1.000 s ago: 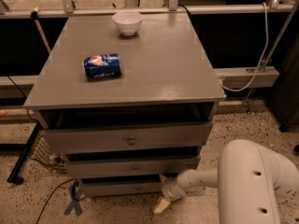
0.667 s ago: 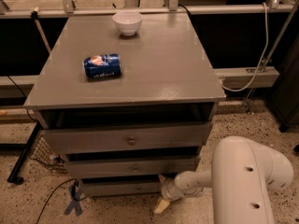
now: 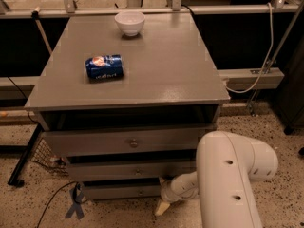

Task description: Open bottom drawer

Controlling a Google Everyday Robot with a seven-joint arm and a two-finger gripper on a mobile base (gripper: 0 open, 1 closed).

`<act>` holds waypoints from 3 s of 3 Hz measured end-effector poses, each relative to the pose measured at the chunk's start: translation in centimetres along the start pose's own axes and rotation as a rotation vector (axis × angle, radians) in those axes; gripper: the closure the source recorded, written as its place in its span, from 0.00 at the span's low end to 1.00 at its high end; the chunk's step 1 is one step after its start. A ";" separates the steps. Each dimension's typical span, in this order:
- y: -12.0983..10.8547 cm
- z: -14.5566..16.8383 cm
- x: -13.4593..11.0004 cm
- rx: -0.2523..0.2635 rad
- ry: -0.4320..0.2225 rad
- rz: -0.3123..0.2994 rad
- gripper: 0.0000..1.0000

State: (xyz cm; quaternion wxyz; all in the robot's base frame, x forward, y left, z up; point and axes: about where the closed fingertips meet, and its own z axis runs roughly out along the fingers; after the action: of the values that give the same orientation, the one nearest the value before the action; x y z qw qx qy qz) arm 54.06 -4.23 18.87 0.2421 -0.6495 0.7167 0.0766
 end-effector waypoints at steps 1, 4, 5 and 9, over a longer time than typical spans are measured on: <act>-2.3 3.0 0.8 0.012 0.048 -0.015 0.00; -2.1 3.2 0.7 0.007 0.047 -0.016 0.41; -2.0 3.3 0.7 0.005 0.046 -0.016 0.64; -1.0 3.1 0.4 -0.012 0.044 -0.021 1.00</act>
Offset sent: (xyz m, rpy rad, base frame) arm 0.0461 0.0000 -0.0346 -0.0653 -0.0114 -0.0064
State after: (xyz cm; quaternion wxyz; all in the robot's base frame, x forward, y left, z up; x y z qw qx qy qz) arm 55.80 -3.42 16.19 0.2234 -0.6598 0.7146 0.0640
